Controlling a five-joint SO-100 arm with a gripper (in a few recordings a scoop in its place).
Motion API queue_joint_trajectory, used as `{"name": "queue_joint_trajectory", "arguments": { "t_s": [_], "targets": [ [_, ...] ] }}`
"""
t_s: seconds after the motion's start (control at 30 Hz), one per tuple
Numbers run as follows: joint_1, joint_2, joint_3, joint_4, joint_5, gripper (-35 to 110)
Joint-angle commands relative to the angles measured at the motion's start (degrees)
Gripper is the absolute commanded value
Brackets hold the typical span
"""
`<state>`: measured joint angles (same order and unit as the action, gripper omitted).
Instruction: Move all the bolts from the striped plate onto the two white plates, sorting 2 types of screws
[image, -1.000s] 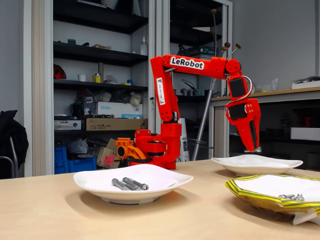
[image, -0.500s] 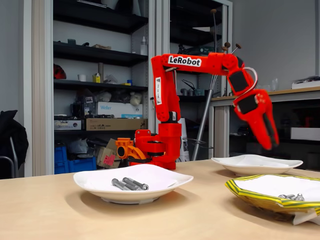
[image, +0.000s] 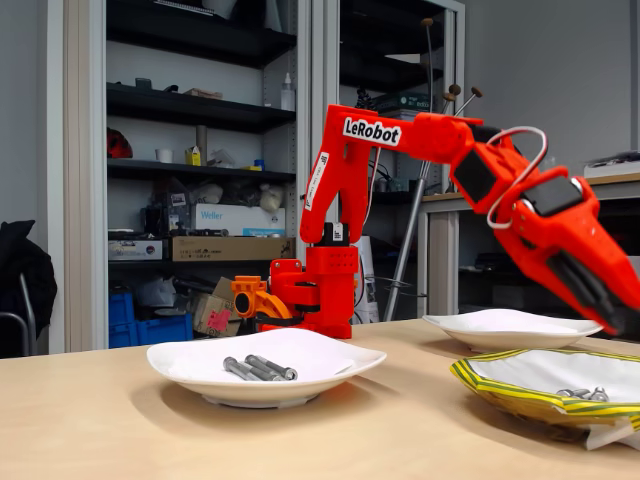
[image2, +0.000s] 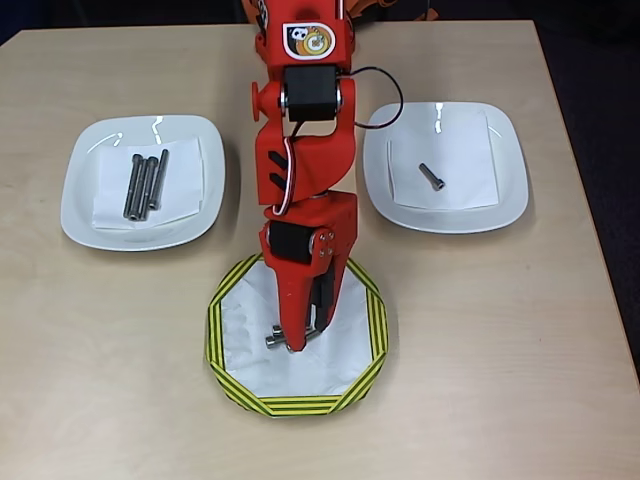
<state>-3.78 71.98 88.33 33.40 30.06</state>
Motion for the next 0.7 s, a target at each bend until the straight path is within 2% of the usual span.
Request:
{"name": "queue_joint_trajectory", "arguments": {
  "t_s": [0.0,0.3,0.53,0.67],
  "targets": [
    [0.62,-0.35,-1.67,0.79,-0.09,13],
    [2.37,-1.49,-1.23,9.49,7.73,12],
    [4.75,-3.96,-2.90,12.48,6.86,11],
    [5.36,-10.28,-12.04,17.58,5.45,10]
  ]
}}
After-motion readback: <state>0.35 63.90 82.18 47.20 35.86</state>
